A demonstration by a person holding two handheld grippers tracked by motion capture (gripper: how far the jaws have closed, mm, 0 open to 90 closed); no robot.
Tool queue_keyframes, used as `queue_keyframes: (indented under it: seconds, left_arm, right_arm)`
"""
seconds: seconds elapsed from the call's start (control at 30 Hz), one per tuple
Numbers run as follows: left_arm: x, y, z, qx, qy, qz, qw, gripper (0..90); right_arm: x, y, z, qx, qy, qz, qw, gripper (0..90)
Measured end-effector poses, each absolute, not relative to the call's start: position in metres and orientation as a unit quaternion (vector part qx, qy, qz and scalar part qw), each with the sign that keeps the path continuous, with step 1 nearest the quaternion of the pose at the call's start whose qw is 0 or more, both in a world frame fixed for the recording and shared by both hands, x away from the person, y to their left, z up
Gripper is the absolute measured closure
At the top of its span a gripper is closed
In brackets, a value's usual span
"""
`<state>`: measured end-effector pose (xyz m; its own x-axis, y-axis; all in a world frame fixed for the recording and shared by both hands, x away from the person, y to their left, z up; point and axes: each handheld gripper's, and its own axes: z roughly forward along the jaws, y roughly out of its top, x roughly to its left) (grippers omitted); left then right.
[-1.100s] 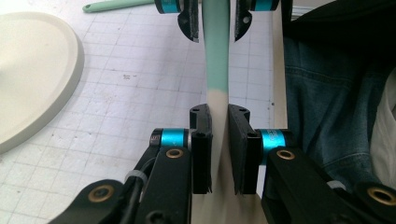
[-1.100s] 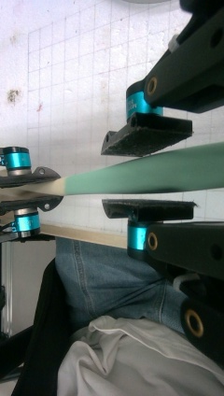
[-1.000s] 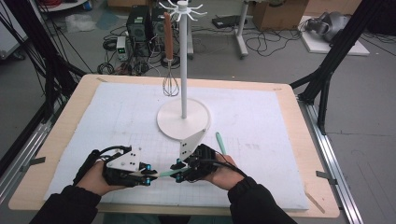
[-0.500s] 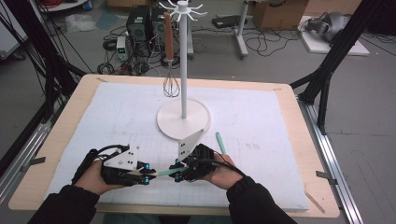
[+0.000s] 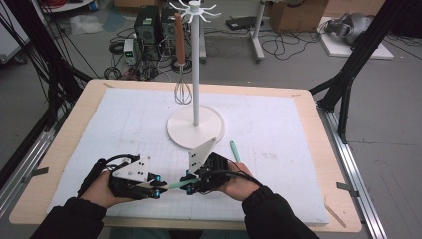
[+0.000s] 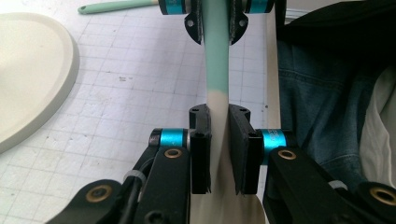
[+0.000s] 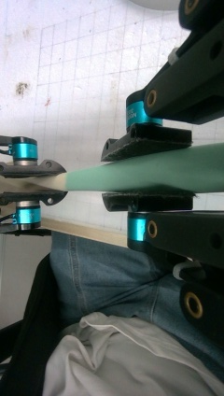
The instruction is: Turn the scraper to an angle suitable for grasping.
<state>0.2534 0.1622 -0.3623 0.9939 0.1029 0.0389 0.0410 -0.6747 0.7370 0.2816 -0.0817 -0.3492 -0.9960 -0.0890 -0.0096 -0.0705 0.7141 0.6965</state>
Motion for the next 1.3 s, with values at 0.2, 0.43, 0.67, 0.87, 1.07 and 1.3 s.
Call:
queue_keyframes:
  seconds: [0.2, 0.43, 0.67, 0.87, 1.07, 1.3]
  left_arm:
    - [0.252, 0.160, -0.361, 0.918, 0.033, 0.056, 0.390, 80.2]
    - [0.251, 0.163, -0.359, 0.916, 0.038, 0.071, 0.392, 80.3]
    - [0.251, 0.164, -0.359, 0.914, 0.042, 0.076, 0.396, 80.4]
    - [0.252, 0.163, -0.360, 0.916, 0.043, 0.066, 0.394, 80.1]
    - [0.252, 0.163, -0.359, 0.917, 0.041, 0.058, 0.393, 80.1]
    - [0.251, 0.162, -0.359, 0.915, 0.043, 0.075, 0.394, 80.5]
  right_arm:
    - [0.278, -0.080, -0.346, 0.044, -0.927, -0.372, 0.001, 73.4]
    - [0.284, -0.086, -0.346, 0.015, -0.920, -0.392, 0.015, 66.4]
    - [0.287, -0.093, -0.344, 0.002, -0.914, -0.406, 0.019, 71.5]
    - [0.284, -0.090, -0.342, 0.016, -0.921, -0.389, 0.015, 73.6]
    - [0.282, -0.089, -0.339, 0.035, -0.924, -0.381, 0.002, 73.9]
    - [0.280, -0.087, -0.336, 0.042, -0.927, -0.374, -0.014, 73.5]
